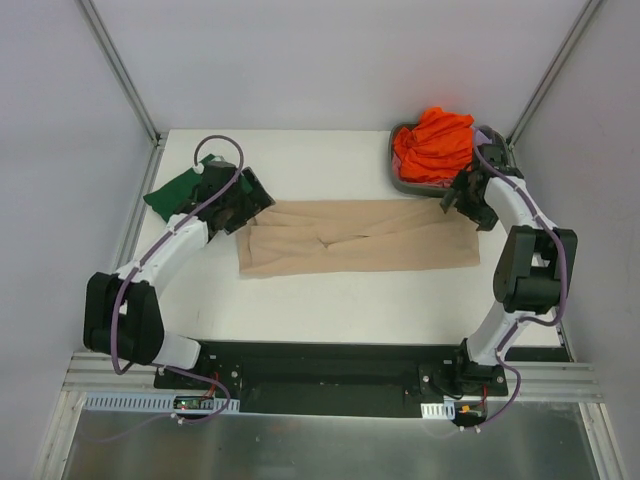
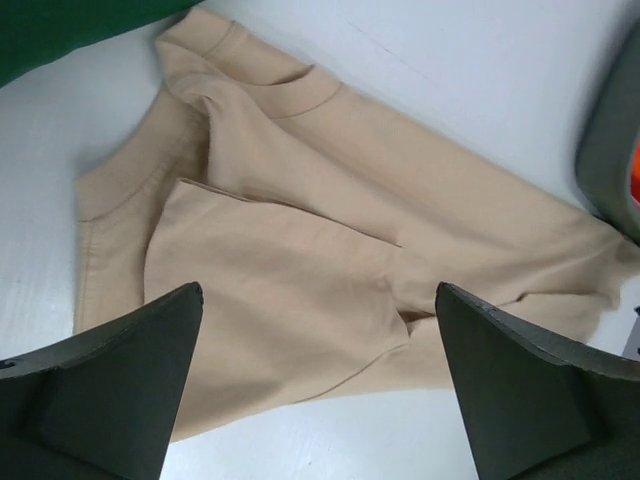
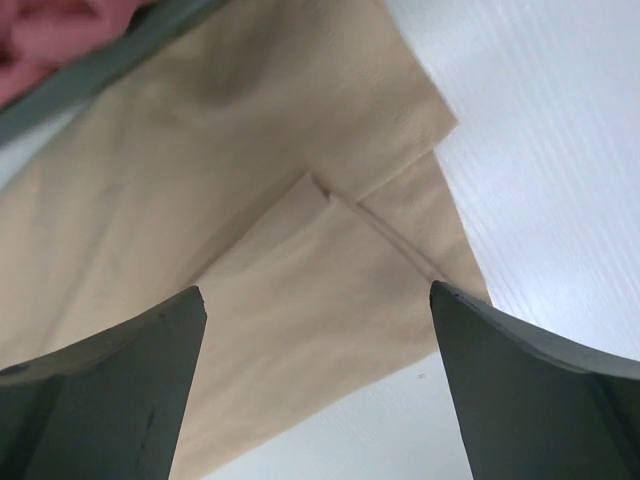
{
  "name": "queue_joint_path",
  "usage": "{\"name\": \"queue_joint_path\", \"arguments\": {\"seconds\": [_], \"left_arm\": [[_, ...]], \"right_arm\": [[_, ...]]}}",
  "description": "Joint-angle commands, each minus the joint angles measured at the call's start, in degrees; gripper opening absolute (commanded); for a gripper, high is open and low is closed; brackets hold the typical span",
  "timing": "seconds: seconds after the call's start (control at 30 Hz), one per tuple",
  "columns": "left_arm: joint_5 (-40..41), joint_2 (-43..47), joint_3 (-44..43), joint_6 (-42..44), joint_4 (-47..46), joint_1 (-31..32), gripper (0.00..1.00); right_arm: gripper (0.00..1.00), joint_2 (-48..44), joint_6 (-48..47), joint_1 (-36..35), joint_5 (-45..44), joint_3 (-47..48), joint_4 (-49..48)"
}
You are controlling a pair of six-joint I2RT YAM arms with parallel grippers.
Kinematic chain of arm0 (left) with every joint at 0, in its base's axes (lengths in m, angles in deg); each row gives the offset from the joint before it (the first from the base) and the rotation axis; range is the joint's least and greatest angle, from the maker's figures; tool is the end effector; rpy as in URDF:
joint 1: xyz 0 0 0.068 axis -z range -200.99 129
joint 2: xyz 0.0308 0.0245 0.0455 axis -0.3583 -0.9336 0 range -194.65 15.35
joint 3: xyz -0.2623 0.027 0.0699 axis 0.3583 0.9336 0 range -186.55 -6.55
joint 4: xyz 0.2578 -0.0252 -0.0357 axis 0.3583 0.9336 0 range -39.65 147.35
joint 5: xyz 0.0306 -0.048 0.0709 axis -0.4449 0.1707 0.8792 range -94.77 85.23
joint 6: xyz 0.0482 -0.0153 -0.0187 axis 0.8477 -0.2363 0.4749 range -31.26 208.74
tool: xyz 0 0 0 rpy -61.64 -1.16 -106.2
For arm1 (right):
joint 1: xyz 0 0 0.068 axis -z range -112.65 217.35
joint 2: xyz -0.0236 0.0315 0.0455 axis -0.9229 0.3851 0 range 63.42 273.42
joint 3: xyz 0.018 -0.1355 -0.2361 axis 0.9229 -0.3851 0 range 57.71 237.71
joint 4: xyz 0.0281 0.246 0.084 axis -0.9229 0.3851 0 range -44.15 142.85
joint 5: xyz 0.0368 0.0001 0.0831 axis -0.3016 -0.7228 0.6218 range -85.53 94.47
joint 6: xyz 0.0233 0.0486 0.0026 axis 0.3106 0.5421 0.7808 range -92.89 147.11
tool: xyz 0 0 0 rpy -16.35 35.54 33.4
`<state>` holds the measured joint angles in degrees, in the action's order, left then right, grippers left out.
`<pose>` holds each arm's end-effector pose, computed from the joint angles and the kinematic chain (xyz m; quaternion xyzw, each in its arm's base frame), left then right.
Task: Fold and stack the t-shirts
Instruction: Rotate the tshirt 90 degrees
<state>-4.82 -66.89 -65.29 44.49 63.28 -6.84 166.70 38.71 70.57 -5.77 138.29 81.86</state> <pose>0.3115 -0.0784 0.2673 -0.2315 0.8621 -0.2203 0.3933 0.3854 -0.0280 0.2380 0.1475 0.9480 -0.0661 0.2741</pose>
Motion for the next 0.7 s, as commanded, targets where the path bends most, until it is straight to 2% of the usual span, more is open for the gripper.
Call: {"name": "queue_joint_path", "arguments": {"seconds": [0.0,0.1,0.23,0.37,0.5,0.67], "left_arm": [[-6.8,1.2,2.0,-0.1,-0.6,1.3,0.99],[-8.2,-2.9,1.0,0.0,-1.9,5.2,0.99],[-8.0,-11.3,-2.8,1.0,-2.4,6.9,0.99],[-8.1,-18.7,-5.1,1.0,-2.4,6.7,0.99],[-8.1,-27.1,-10.4,1.3,-2.3,6.3,0.99],[-11.9,-34.6,-16.9,0.1,-2.1,5.6,0.99]], "right_arm": [[0.98,-6.4,-4.1,-3.1,0.5,-3.2,0.8],[0.96,-5.4,-6.9,-6.9,4.5,-5.2,-2.6],[0.96,0.8,-11.1,-11.0,6.5,-0.7,-3.1],[0.96,7.4,-11.7,-13.6,3.9,4.4,3.2],[0.96,3.7,-5.5,-15.4,1.4,-4.7,1.4],[0.96,-7.5,1.7,-16.5,5.6,-22.1,-1.6]]}}
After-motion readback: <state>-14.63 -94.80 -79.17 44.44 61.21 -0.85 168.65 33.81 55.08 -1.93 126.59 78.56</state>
